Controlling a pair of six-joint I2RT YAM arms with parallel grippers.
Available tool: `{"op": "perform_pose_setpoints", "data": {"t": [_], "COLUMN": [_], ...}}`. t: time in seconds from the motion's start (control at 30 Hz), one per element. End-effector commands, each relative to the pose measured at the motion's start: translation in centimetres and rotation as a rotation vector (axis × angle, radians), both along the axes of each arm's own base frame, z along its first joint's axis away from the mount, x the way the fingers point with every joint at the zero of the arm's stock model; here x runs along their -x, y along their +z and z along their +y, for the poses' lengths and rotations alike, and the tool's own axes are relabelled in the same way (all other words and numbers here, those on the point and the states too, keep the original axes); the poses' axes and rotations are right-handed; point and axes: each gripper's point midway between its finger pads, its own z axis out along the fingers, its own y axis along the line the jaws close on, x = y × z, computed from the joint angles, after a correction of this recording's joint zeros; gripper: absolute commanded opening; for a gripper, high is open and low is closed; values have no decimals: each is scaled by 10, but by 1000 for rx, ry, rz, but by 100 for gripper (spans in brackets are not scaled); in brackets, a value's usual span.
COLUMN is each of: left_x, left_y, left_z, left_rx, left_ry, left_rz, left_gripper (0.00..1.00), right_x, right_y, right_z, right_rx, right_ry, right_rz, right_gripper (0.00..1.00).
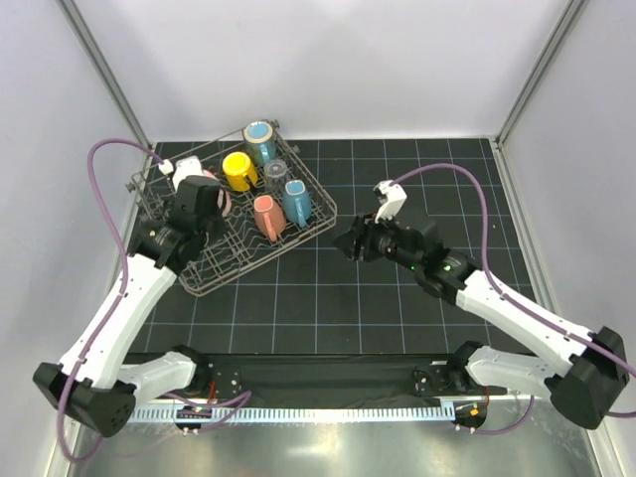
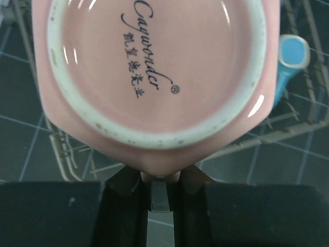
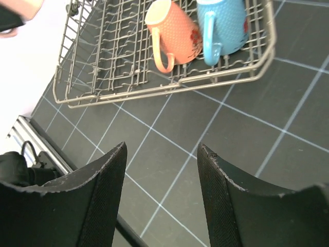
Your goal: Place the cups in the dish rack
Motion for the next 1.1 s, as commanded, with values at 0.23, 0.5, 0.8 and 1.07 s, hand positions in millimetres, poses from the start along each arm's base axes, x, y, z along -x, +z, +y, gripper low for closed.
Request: {"op": "perform_pose_setpoints", "data": {"t": [0.23, 0.5, 0.8, 1.07], "left_x": [-82, -123, -156, -168], "left_y": [-38, -62, -109, -139], "left_z": [72, 90, 108, 115], "left_rx": [9, 12, -11, -28], "left_ry": [285, 377, 458, 500], "left_rz": [-30, 4, 76, 92], "left_gripper": [0, 0, 0, 0], "right_x": [3, 6, 13, 9], "right_y": [10, 11, 21, 20], "right_z": [-37, -46, -56, -61], "right_rx": [78, 89, 88, 108], "right_ry": [-84, -92, -87, -94], "right_rz": [-79, -92, -111, -118], "right_gripper": [58, 58, 58, 58]}}
